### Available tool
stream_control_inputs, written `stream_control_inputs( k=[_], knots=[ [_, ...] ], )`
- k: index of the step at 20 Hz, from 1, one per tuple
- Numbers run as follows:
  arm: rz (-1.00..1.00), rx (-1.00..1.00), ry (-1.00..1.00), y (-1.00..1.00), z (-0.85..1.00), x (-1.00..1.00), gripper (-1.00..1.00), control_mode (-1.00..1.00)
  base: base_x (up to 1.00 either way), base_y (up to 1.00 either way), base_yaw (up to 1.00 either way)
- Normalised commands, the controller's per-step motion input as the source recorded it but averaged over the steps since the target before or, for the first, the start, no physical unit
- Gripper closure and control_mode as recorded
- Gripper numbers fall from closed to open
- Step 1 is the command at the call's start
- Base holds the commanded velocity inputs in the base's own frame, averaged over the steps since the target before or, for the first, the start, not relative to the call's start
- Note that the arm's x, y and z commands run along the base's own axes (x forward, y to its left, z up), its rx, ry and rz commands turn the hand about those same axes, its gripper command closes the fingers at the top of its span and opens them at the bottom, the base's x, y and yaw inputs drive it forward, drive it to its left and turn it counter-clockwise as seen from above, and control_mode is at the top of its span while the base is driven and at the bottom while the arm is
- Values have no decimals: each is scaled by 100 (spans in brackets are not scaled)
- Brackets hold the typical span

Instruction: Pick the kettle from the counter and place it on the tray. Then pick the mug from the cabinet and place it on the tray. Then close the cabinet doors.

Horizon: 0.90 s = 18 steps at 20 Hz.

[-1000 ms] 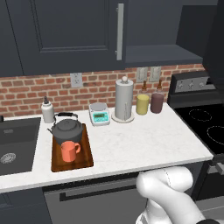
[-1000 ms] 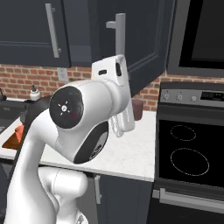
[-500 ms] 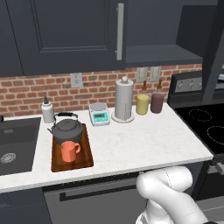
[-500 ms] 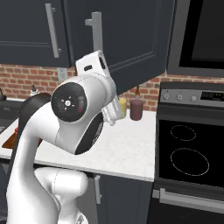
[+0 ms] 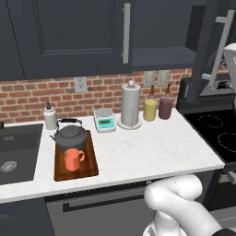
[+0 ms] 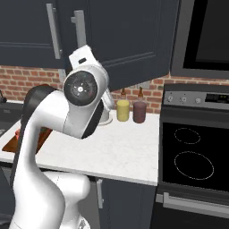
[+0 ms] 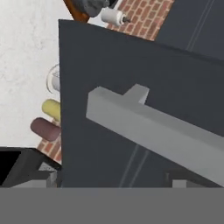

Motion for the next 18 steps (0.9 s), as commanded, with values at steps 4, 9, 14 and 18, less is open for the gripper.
stream_control_inputs(
  k=[4,9,14,18],
  knots=[
    [17,0,0,36,-8,71,-100,-100,0,0,0],
    [14,0,0,33,-13,78,-100,-100,0,0,0],
    [8,0,0,37,-11,77,-100,-100,0,0,0],
    [2,0,0,37,-7,71,-100,-100,0,0,0]
  ],
)
